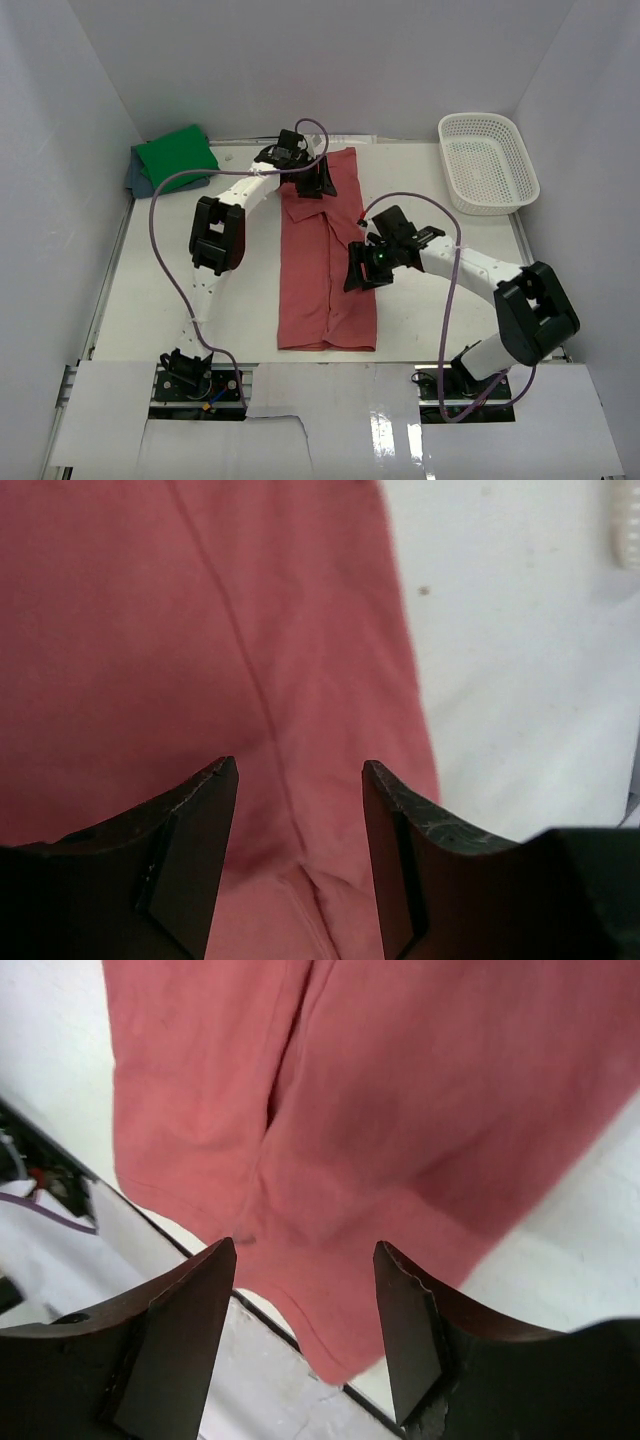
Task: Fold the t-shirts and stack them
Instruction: Rotate the tshirt 90 degrees
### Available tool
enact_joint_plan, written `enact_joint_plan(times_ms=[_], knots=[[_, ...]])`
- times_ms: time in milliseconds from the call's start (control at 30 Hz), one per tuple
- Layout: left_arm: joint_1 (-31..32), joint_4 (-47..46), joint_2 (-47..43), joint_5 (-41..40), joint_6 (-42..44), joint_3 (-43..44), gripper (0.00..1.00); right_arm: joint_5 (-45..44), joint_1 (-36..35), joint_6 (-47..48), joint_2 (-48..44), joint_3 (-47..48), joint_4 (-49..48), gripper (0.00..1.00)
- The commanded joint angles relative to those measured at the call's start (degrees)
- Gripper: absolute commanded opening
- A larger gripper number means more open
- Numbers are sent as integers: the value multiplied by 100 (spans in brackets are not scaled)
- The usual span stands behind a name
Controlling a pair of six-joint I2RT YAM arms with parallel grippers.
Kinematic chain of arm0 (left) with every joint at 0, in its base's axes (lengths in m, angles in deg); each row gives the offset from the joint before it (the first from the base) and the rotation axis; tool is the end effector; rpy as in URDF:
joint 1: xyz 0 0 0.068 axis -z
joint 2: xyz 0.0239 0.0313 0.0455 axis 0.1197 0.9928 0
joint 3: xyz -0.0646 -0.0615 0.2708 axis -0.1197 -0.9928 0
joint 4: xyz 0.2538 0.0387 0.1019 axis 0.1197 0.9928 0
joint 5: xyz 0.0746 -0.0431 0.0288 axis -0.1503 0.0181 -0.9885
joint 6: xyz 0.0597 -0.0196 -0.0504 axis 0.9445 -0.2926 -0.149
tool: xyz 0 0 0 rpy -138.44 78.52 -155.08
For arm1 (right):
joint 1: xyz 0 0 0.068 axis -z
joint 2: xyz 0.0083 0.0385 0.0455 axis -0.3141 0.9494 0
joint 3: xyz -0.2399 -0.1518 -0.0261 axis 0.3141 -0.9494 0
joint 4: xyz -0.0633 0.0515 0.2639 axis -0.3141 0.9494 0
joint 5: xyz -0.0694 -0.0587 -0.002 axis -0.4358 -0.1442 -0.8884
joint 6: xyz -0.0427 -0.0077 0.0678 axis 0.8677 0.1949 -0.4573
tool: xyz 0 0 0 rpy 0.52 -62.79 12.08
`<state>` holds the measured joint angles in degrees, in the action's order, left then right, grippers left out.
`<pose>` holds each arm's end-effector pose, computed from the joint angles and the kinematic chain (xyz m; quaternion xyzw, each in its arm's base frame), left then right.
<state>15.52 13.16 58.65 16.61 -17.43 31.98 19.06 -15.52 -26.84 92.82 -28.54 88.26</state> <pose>0.5230 -0.2494 0.1809 0.0730 0.9105 -0.3342 0.2324 0.2588 0.2077 0.1748 -0.1395 0.9291 0.3095 0.1469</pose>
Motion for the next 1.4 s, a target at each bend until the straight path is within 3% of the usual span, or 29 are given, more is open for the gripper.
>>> enact_joint_plan(times_ms=[0,167,400,533,1067,1167,1300,1367], knots=[[-139,-44,90,33,17,514,64,-1211,-492,-123,-726,90,517,64],[-130,-149,337,42,-9,647,64,-1888,-1361,-413,-779,467,1342,64],[-130,-211,469,-46,52,462,64,-2758,-2373,-940,-60,969,2099,63],[-130,-220,530,-169,140,401,64,-2838,-2786,-1178,240,1162,2074,63],[-174,-70,627,-767,254,312,66,-3102,-3034,-1275,1207,1752,2153,56],[-191,-44,662,-758,254,348,66,-2997,-3051,-1301,1278,1655,2083,48],[-209,-9,706,-749,263,374,66,-3023,-3156,-1407,1164,1620,2162,29],[-218,9,733,-741,272,392,66,-3005,-3192,-1451,1050,1637,2240,28]])
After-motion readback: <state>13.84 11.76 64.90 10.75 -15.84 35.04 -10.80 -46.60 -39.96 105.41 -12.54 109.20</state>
